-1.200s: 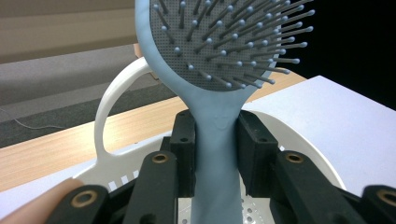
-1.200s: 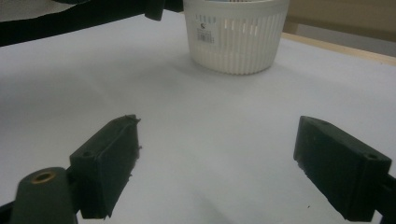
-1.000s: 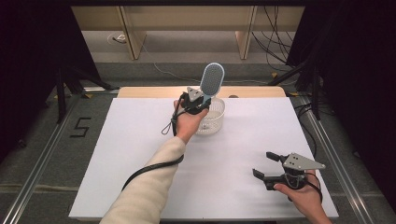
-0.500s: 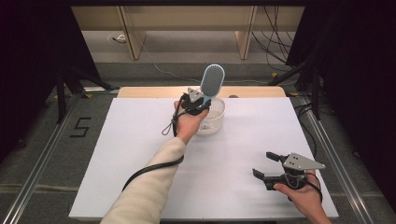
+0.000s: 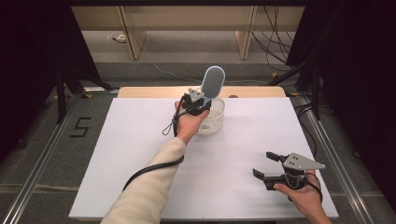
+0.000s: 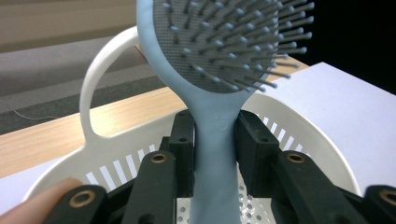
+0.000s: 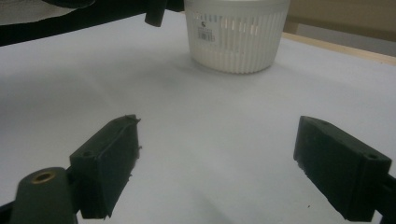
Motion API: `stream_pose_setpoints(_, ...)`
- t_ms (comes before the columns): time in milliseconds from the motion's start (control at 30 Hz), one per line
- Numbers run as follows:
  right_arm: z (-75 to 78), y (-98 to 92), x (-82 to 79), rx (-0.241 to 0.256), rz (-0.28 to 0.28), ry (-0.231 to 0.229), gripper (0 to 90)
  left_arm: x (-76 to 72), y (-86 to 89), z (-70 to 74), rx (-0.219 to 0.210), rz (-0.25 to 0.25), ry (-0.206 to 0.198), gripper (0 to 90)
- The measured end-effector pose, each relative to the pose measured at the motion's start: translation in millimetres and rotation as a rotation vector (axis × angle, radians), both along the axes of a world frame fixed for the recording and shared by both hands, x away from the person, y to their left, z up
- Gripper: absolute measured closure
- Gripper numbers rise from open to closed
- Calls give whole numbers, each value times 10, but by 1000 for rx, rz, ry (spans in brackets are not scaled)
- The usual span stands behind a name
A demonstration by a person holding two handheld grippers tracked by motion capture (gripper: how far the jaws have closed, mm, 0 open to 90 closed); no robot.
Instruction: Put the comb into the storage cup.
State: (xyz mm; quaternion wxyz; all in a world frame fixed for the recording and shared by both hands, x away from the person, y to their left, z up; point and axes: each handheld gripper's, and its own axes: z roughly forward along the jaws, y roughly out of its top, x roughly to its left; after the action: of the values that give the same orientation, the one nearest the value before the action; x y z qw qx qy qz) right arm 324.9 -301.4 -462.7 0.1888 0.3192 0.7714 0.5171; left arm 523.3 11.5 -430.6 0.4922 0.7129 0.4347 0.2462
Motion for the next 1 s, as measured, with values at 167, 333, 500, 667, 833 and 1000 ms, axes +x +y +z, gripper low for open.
stream_pose_setpoints(167,0,0,0,-1,0,-2,153,-2,-9,9,15,1,4,606)
stream_pose_setpoints(333,0,0,0,-2,0,-2,153,-13,-17,24,52,9,15,396)
stream_pose_setpoints(500,-1,2,1,-3,0,0,153,-47,-3,92,82,-12,26,238)
stream_pose_setpoints(667,0,5,-1,-3,-1,0,153,-87,36,146,103,-34,35,153)
stream_pose_setpoints(833,-2,6,1,-4,-1,0,152,-138,88,192,116,-55,39,119)
stream_pose_setpoints(1000,-2,8,3,0,-3,0,153,-202,157,240,127,-73,33,99)
